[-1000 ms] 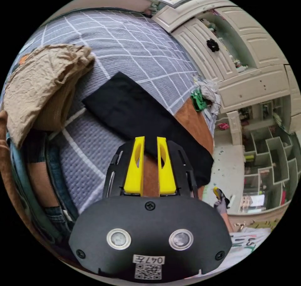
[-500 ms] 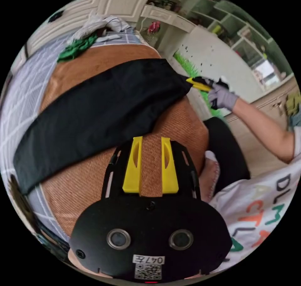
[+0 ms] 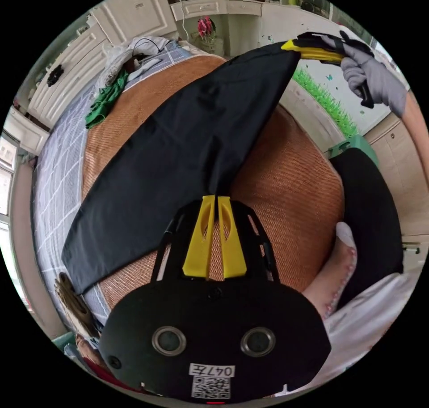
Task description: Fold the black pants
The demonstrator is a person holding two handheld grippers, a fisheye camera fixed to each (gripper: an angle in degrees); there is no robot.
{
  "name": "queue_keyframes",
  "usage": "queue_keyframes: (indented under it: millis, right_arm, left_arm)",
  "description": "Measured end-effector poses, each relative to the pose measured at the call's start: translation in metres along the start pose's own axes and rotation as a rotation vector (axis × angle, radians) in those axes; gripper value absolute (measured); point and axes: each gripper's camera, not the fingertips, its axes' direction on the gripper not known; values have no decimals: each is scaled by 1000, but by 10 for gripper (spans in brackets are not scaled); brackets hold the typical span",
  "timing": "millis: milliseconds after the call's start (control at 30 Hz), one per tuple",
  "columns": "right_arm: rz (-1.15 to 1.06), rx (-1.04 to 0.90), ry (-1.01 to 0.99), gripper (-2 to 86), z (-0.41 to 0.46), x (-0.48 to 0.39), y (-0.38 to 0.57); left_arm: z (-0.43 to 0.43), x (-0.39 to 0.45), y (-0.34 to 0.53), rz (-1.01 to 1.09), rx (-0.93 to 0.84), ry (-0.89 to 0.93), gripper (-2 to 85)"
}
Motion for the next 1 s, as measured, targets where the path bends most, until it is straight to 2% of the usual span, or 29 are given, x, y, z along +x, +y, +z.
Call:
queue_keyframes:
  millis: [100, 233, 300, 400, 500, 567, 700, 767, 867, 1000]
  right_arm:
    - [-26, -26, 104, -3, -12, -13, 4]
    - [97, -81, 119, 0, -3, 10, 5]
    - [153, -109, 109, 8, 4, 17, 0]
    - [180, -117, 204, 51, -3, 3, -18]
    - [112, -13, 324, 60, -27, -46, -40]
    - [-43, 60, 343, 37, -24, -111, -70]
    - [-320, -116, 200, 12, 51, -219, -143]
    - [-468, -235, 165, 1, 116, -292, -182]
    - [-635, -331, 234, -9, 196, -376, -223]
    - [-754, -411, 319, -12, 279, -446, -272]
  left_arm:
    - [-6, -29, 9, -11, -27, 186, 1]
    - [17, -60, 33, -133, -27, 351, 28]
    - [7, -96, 72, -281, 97, 471, 79]
    - [-30, -167, 154, -506, 313, 535, 101]
    - [-72, -249, 262, -770, 492, 461, 104]
    - [-88, -291, 326, -921, 536, 375, 102]
    - [-84, -361, 447, -1226, 600, 287, 103]
    - [-70, -378, 481, -1299, 625, 286, 106]
    - [-38, -389, 519, -1320, 670, 280, 107]
    - [2, -383, 568, -1319, 745, 262, 105]
